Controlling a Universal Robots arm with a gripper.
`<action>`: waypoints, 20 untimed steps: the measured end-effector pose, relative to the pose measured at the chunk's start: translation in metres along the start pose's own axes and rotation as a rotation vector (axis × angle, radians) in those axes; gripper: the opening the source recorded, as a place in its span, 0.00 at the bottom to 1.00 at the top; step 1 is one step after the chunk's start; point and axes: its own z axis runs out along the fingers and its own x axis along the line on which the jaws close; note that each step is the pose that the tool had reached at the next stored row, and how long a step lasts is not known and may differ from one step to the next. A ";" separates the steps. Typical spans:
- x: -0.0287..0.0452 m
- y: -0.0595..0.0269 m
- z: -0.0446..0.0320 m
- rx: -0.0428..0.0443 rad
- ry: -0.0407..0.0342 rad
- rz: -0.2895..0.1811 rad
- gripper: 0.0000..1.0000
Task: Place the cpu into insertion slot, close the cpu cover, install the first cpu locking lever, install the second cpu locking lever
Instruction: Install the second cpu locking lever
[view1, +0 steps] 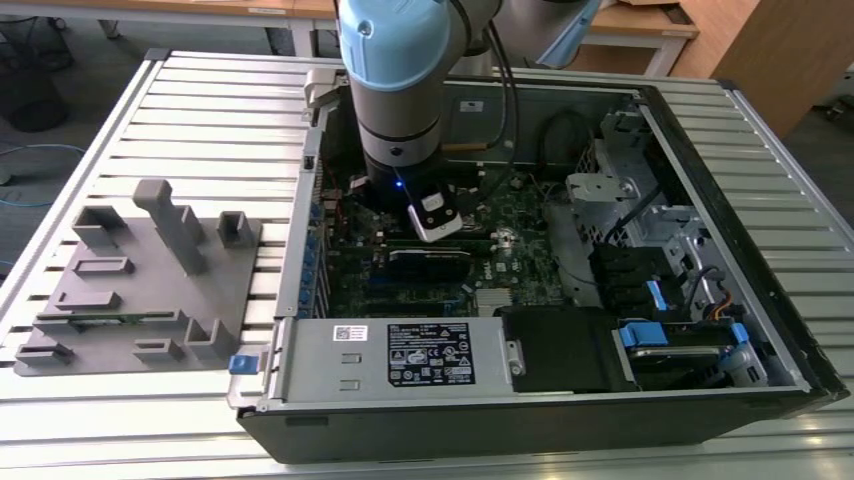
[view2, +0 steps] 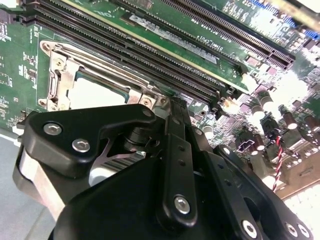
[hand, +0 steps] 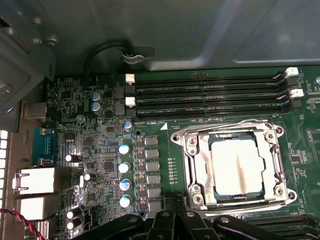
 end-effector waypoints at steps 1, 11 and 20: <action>0.0000 0.0000 0.0000 0.0039 -0.0002 0.000 0.11; 0.0001 0.0013 0.0002 0.0069 -0.0005 -0.001 0.11; 0.0001 0.0025 -0.0013 0.0322 -0.0025 -0.002 0.11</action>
